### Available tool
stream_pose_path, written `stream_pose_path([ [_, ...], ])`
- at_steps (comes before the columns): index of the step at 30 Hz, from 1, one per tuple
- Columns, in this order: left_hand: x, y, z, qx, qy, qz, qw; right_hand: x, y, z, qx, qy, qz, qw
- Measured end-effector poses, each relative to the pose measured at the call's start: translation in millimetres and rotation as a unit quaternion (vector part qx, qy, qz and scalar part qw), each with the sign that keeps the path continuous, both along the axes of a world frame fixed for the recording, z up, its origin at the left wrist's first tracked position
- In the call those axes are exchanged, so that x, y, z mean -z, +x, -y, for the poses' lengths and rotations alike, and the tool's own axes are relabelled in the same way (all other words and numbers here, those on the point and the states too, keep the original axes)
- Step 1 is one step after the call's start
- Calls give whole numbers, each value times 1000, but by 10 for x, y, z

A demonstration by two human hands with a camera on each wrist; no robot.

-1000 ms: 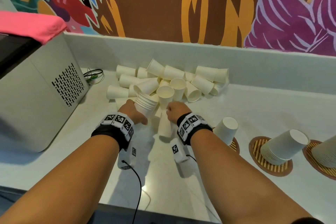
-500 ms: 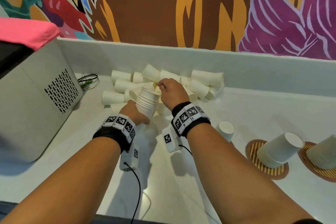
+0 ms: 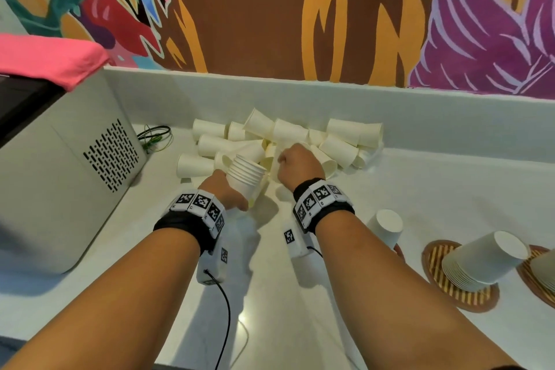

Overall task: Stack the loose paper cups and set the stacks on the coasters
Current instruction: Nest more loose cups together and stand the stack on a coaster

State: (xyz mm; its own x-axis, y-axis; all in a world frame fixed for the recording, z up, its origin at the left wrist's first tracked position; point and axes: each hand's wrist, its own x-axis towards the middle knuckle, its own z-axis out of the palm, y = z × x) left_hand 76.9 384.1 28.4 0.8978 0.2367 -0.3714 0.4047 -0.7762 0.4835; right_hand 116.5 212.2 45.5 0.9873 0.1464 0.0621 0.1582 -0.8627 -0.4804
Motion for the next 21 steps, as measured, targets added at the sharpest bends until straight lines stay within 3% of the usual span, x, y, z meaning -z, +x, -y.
stream_pose_path([
  [5,-36,83,132,12,-1,4,1000,-617,6,52,25,107,105,988],
  [10,-73,209,274,9,-5,51,999,-653,-67,-52,-63,125,-4,990],
  [13,-71,272,272,5,-8,62,998,-589,-3,14,1,156,8,988],
  [16,-50,305,248,-1,-12,60,998,-467,121,160,45,93,6,995],
  [21,-37,341,228,6,-14,51,999,118,293,137,15,-60,-162,985],
])
